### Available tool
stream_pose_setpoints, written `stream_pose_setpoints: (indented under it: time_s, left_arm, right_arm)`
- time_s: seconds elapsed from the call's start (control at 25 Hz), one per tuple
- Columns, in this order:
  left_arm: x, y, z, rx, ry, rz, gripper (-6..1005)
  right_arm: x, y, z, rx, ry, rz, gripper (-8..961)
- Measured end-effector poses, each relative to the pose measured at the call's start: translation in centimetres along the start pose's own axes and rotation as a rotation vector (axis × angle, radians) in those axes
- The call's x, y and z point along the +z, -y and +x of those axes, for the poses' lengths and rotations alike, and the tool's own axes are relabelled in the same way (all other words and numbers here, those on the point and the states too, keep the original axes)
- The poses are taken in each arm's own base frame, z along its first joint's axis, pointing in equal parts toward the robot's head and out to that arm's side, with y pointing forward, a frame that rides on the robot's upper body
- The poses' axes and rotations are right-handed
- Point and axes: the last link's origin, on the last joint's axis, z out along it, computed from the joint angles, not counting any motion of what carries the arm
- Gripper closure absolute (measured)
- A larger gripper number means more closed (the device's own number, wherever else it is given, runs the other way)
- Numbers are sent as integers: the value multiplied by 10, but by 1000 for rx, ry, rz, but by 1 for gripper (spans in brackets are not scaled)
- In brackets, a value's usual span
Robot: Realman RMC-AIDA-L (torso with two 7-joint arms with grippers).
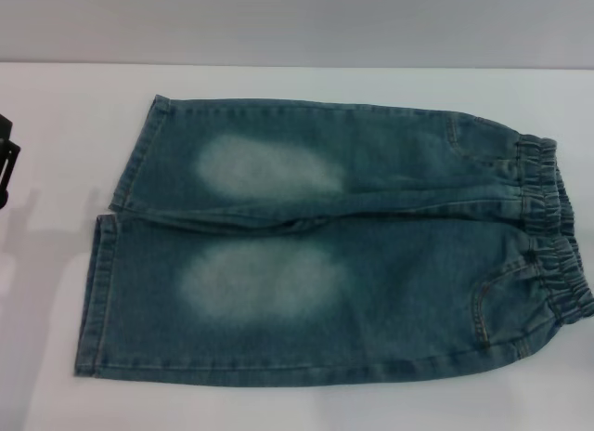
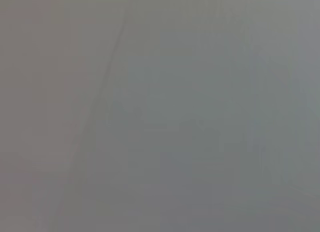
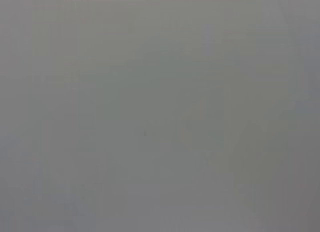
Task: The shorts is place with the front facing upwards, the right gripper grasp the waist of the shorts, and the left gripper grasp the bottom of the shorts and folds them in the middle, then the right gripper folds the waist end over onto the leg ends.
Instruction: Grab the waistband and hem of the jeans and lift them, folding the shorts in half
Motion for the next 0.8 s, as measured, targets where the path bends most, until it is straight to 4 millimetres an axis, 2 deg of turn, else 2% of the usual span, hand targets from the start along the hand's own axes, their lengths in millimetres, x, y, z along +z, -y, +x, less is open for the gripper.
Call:
stream_pose_setpoints:
  time_s: [0.8]
  left_arm:
    - [2, -5, -2, -9, 21, -55, 168]
  right_arm:
    - [7, -5, 2, 2, -15, -12, 205]
